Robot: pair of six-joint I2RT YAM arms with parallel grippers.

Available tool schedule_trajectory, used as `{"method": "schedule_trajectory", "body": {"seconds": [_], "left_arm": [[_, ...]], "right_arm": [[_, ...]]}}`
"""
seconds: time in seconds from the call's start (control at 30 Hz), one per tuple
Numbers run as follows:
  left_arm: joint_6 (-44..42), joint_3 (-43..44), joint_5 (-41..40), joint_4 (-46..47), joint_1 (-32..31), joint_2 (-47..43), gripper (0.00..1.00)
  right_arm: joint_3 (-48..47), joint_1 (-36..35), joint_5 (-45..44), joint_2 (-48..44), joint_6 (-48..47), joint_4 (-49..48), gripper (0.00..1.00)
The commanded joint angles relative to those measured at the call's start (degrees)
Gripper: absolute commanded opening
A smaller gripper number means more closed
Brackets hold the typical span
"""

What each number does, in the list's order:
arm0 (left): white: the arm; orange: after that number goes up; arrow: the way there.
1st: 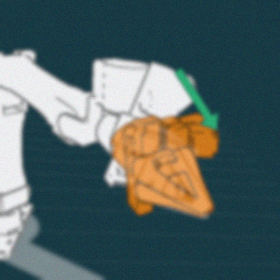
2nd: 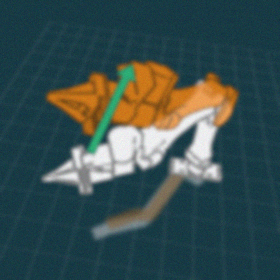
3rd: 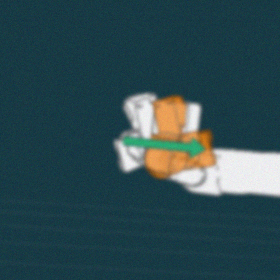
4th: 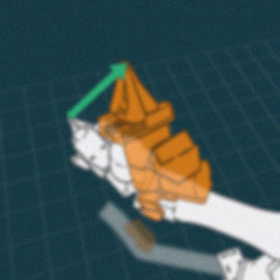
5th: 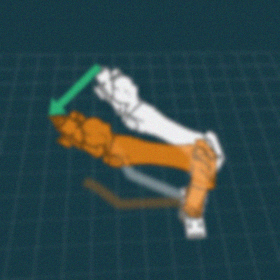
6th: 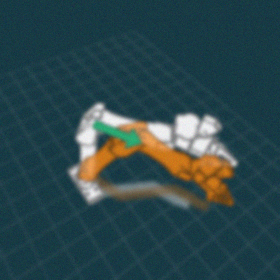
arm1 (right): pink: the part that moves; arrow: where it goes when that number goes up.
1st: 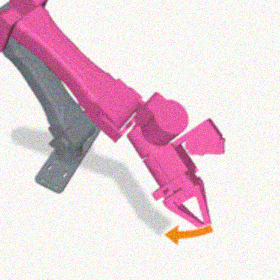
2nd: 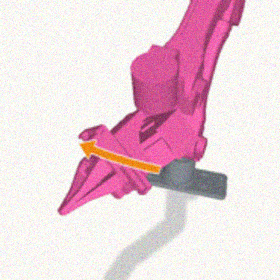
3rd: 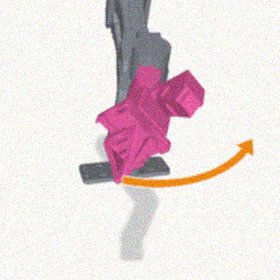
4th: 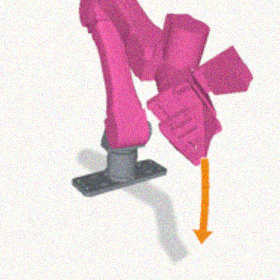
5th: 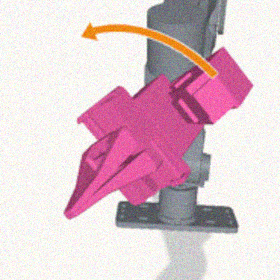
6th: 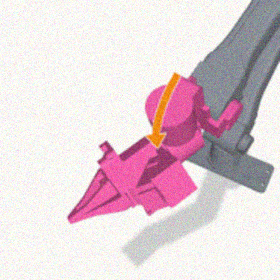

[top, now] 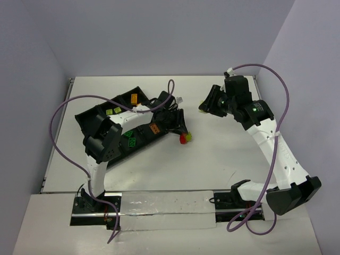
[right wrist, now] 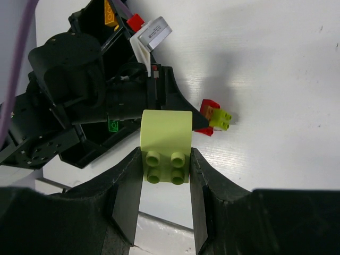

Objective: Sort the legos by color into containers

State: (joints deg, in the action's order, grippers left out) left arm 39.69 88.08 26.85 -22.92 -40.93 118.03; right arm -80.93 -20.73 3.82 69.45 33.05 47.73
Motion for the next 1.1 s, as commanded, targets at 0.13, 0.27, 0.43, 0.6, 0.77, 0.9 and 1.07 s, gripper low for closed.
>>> {"method": "schedule_trajectory", "body": {"seconds": [0.13,0.27,0.43,0.6,0.77,0.9,1.07], "left_arm": [[-3.58,6.98,-1.78,-5.72,-0.68,-1.18,0.83],[-4.87,9.54,-4.04,-9.1,-0.64,-4.94,0.82],[-2.33,4.04,0.7,-7.6,4.33,-12.87,0.66],[8.19,-5.28,11.73,7.06,13.84,-23.16,0.62],[17.34,-8.99,22.33,15.03,17.3,-26.91,0.78],[21.6,-11.52,30.52,21.24,17.47,-27.37,0.84],[24.73,-13.36,37.69,26.14,15.63,-25.76,0.83]], "right_arm": [[1.57,0.08,0.62,-0.47,0.3,-0.97,0.0],[0.88,0.08,-0.28,-0.8,-0.35,-0.54,0.0],[0.75,0.08,0.43,-0.56,-2.14,-0.08,0.0],[0.45,-2.59,7.45,2.42,-5.42,-1.24,0.0],[-3.96,-10.95,4.59,7.37,-11.12,1.39,0.0],[-3.67,-12.71,3.53,7.15,-13.97,0.87,0.0],[-3.77,-15.03,3.76,6.16,-18.01,-0.7,0.0]]}}
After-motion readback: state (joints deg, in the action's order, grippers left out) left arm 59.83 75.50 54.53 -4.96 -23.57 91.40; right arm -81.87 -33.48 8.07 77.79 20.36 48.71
